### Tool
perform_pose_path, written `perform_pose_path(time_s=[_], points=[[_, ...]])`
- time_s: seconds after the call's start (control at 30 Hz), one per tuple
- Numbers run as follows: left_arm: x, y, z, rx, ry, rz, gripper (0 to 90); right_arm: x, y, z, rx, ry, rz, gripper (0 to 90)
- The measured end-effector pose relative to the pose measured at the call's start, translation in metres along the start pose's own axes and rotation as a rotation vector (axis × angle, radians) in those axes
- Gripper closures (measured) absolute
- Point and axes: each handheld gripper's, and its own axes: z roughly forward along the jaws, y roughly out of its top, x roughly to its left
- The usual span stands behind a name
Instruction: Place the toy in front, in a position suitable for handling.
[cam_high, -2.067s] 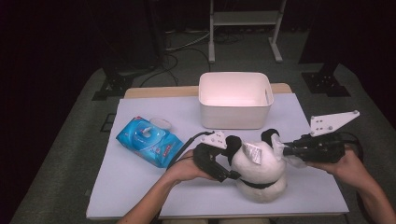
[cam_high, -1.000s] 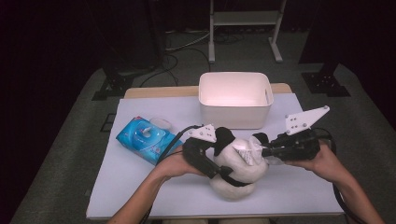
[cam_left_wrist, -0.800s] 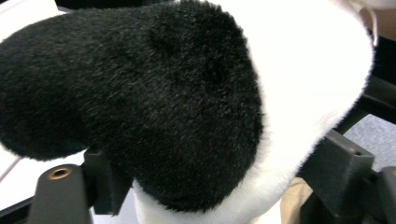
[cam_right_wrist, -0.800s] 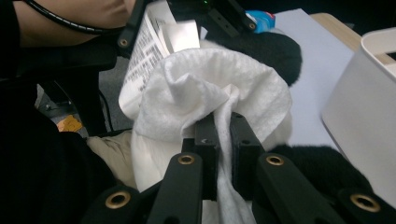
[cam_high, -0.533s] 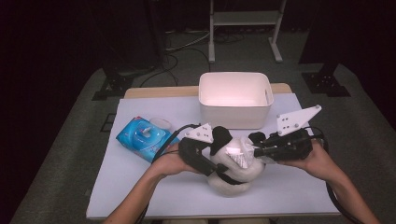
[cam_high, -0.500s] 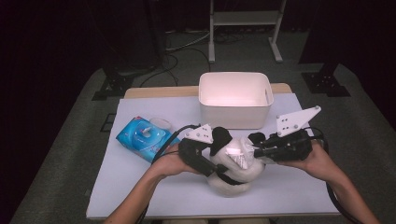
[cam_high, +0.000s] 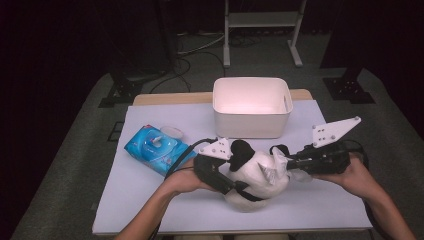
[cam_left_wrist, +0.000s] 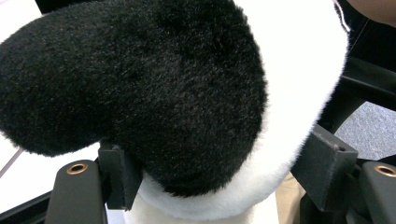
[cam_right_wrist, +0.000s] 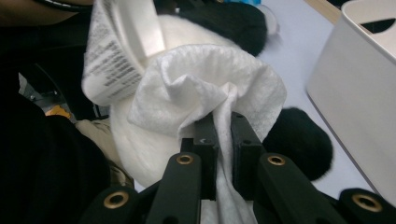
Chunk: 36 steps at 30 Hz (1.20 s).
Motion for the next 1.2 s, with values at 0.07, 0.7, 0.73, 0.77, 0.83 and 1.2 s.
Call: perform_pose_path(time_s=[0.07, 0.7, 0.73, 0.77, 0.83, 1.2], points=[[-0.001, 0.0, 0.0, 0.001, -0.001, -0.001, 26.6, -0.005, -0.003, -0.002, 0.002, -0.014, 0.013, 82.8], [-0.005, -0.001, -0.002, 0.008, -0.003, 0.015, 27.2, -0.026, 0.01, 0.002, 0.03, -0.074, 0.042, 82.3], [-0.005, -0.001, -0.003, 0.008, -0.002, 0.013, 27.2, -0.026, 0.011, 0.003, 0.031, -0.076, 0.04, 82.3], [-0.004, -0.001, -0.003, 0.007, -0.003, 0.012, 27.3, -0.025, 0.011, 0.003, 0.031, -0.076, 0.041, 82.3], [-0.004, -0.002, -0.003, 0.003, -0.006, 0.008, 27.3, -0.025, 0.01, 0.003, 0.028, -0.072, 0.037, 82.3], [-0.006, 0.007, 0.004, 0.019, -0.015, 0.042, 27.2, -0.014, 0.006, -0.004, 0.036, -0.05, 0.026, 82.0]])
